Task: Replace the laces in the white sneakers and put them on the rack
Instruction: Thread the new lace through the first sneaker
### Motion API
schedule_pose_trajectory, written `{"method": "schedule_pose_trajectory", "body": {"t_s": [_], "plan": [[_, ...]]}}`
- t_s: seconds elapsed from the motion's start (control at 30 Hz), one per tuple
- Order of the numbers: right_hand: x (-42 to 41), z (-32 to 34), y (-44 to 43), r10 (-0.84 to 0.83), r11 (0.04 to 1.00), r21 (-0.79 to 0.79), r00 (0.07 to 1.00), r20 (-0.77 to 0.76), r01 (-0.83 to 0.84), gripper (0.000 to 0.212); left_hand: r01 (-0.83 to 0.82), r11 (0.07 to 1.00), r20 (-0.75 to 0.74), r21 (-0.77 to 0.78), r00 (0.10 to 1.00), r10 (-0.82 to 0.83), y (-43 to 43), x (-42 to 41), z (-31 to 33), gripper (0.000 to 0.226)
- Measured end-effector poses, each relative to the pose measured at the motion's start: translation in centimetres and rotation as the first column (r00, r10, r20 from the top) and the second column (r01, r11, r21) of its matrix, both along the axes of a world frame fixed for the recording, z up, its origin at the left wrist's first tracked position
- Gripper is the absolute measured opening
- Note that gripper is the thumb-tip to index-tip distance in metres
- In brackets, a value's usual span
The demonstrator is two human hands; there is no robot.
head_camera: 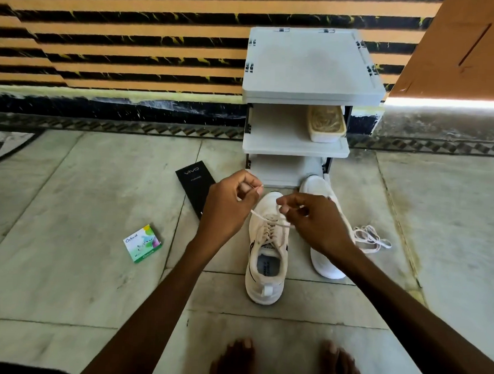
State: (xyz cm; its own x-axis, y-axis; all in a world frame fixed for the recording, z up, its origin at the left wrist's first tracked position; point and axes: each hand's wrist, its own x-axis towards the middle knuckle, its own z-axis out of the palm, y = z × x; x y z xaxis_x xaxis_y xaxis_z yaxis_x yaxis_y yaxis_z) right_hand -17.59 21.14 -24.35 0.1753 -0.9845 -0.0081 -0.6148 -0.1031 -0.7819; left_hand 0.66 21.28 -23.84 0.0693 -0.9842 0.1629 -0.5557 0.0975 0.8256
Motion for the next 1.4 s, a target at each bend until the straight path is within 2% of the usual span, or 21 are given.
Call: {"method": "schedule_pose_trajectory", "body": {"t_s": [0.07, 0.1, 0.13, 0.2, 0.23, 0.27, 0.3, 0.37, 0.43, 0.6, 0.77, 0.87, 0.97, 1.07, 1.17, 1.27, 1.4], "plan": [[0.0, -1.8, 0.2, 0.094, 0.988, 0.126, 0.994, -0.054, -0.086, 0.043, -0.037, 0.994, -0.034, 0.099, 0.999, 0.041, -0.3, 0.0, -2.5, 0.010], [-0.1, -2.6, 0.3, 0.096, 0.979, 0.188, 0.992, -0.084, -0.079, 0.051, -0.068, 0.981, -0.043, 0.182, 0.996, 0.077, -0.3, 0.0, -3.7, 0.017], [-0.1, -3.1, 0.4, 0.071, 0.974, 0.223, 0.988, -0.138, -0.039, 0.049, -0.105, 0.953, -0.011, 0.285, 0.994, 0.112, -0.3, 0.1, -4.8, 0.025], [-0.6, -4.0, 0.8, -0.008, 0.969, 0.231, 0.954, -0.301, 0.081, 0.026, -0.170, 0.867, 0.146, 0.469, 0.983, 0.114, 0.5, 0.4, -6.8, 0.042], [-0.8, -4.3, 1.0, -0.052, 0.961, 0.239, 0.939, -0.340, 0.140, 0.019, -0.189, 0.838, 0.223, 0.512, 0.971, 0.082, 1.0, 0.5, -7.6, 0.048], [-1.1, -4.8, 1.1, -0.083, 0.950, 0.257, 0.936, -0.341, 0.178, 0.024, -0.193, 0.828, 0.276, 0.527, 0.960, 0.048, 1.5, 0.5, -8.2, 0.050], [-1.4, -5.1, 1.1, -0.097, 0.936, 0.293, 0.943, -0.318, 0.195, 0.032, -0.176, 0.832, 0.295, 0.526, 0.955, 0.015, 1.9, 0.5, -8.5, 0.046], [-1.5, -5.6, 1.3, -0.103, 0.900, 0.393, 0.969, -0.224, 0.186, 0.045, -0.082, 0.842, 0.212, 0.533, 0.976, -0.040, 2.3, 0.0, -8.7, 0.034], [-1.2, -6.1, 1.5, -0.086, 0.891, 0.428, 0.983, -0.164, 0.149, 0.041, 0.001, 0.855, 0.098, 0.519, 0.993, -0.061, 2.6, -0.9, -8.8, 0.030], [0.0, -7.2, 1.5, -0.054, 0.980, 0.184, 0.992, -0.118, 0.075, 0.020, -0.066, 0.937, 0.166, 0.343, 0.986, 0.009, 2.5, -2.0, -9.2, 0.015], [0.1, -7.8, 1.0, -0.069, 0.994, 0.075, 0.992, -0.104, 0.077, 0.025, -0.061, 0.936, 0.065, 0.347, 0.997, 0.040, 1.9, -1.7, -9.1, 0.024], [0.2, -7.3, 0.8, -0.091, 0.976, 0.208, 0.989, 0.113, 0.066, 0.024, -0.026, 0.916, 0.009, 0.400, 1.000, 0.024, 1.6, -1.8, -8.9, 0.013], [0.2, -6.9, 0.6, -0.161, 0.941, 0.330, 0.953, 0.259, 0.069, 0.024, 0.025, 0.888, -0.126, 0.460, 0.991, 0.038, 1.4, -1.8, -8.7, 0.021], [-0.1, -7.0, 0.5, -0.199, 0.929, 0.360, 0.940, 0.278, 0.090, 0.022, 0.040, 0.881, -0.258, 0.471, 0.962, 0.094, 1.3, -1.6, -8.4, 0.019], [-0.3, -7.1, 0.6, -0.188, 0.930, 0.358, 0.947, 0.261, 0.086, 0.021, 0.025, 0.889, -0.290, 0.458, 0.949, 0.123, 1.3, -1.4, -7.7, 0.022], [-0.2, -7.1, 0.5, -0.141, 0.941, 0.333, 0.958, 0.250, 0.052, 0.018, 0.038, 0.920, -0.300, 0.390, 0.950, 0.087, 0.9, -1.0, -6.6, 0.023], [0.3, -6.8, 0.1, -0.002, 0.955, 0.290, 0.981, 0.195, -0.056, 0.015, 0.137, 0.953, -0.365, 0.269, 0.930, -0.030, 0.1, -1.0, -4.4, 0.024]]}}
